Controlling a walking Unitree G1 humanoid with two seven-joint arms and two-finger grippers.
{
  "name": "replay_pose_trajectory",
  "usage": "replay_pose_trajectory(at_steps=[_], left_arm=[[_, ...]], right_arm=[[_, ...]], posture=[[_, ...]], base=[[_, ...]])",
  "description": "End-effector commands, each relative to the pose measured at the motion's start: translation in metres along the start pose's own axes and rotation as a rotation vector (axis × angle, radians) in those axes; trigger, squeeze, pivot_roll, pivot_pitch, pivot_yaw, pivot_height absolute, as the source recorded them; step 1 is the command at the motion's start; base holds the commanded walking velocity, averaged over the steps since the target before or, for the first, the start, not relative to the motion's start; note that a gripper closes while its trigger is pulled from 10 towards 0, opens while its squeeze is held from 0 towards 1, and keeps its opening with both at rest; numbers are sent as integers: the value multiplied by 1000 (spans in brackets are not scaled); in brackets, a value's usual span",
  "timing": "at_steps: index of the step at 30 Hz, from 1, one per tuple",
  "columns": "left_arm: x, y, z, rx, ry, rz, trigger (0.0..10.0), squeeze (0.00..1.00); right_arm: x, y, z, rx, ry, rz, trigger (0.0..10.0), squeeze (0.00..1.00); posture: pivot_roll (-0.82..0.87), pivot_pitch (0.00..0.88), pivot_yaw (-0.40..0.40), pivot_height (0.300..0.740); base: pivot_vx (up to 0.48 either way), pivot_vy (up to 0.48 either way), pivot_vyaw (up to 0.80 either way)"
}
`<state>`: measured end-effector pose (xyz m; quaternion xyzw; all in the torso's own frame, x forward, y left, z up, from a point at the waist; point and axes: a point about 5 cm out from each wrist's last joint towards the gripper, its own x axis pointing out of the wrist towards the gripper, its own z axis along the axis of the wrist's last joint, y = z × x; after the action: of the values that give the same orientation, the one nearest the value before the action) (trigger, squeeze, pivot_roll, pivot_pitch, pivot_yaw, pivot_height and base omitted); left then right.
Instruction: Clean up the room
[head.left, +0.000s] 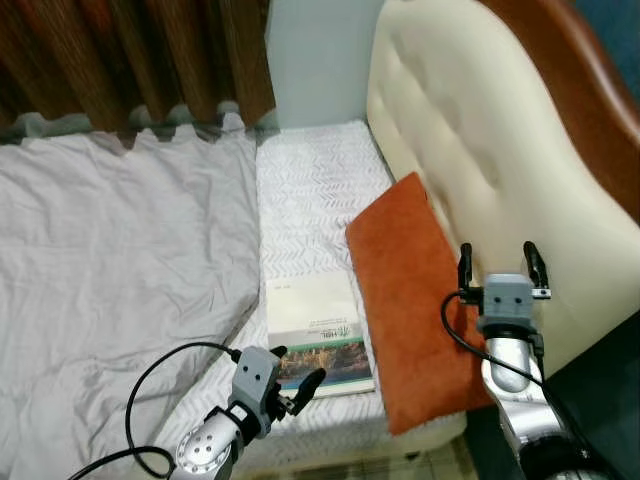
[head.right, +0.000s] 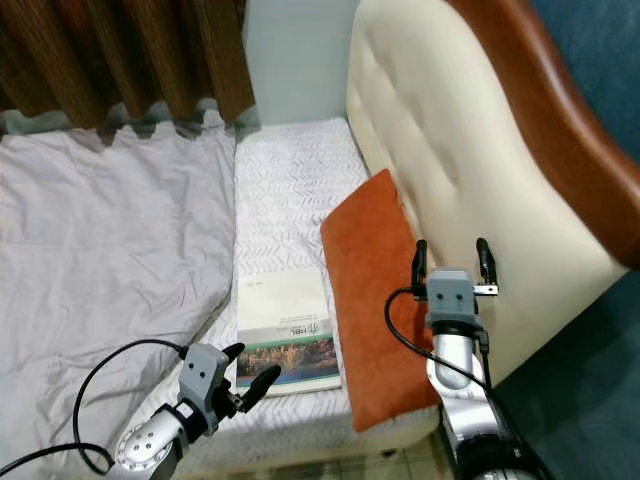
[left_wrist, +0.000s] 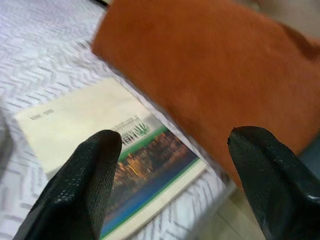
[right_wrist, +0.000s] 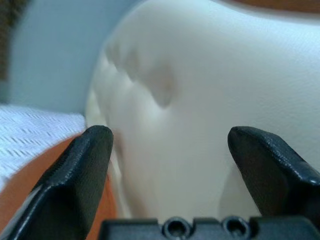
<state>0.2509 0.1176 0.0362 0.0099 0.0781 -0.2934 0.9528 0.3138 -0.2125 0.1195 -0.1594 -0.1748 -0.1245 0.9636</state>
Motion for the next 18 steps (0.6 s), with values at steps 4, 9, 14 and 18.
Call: replay_pose_trajectory(at_steps=[4,9,14,18], left_arm=[[-5,21,-2,59,33,144,10000,0],[-13,40,20,8,-22,334,10000,0],[-15,39,31,22,-56,380,10000,0],[-7,35,32,-20,-75,390,10000,0]], right_arm=[[-51,16,-25,254,258,192,10000,1000],[-100,1,-46,390,431,164,10000,0],[-109,-15,-46,410,438,147,10000,0],[-109,-11,-46,435,452,190,10000,0]], posture=[[6,0,-54,740],[10,0,-47,740],[10,0,-41,740],[3,0,-37,740]], base=[[0,0,0],[0,0,0],[0,0,0],[0,0,0]])
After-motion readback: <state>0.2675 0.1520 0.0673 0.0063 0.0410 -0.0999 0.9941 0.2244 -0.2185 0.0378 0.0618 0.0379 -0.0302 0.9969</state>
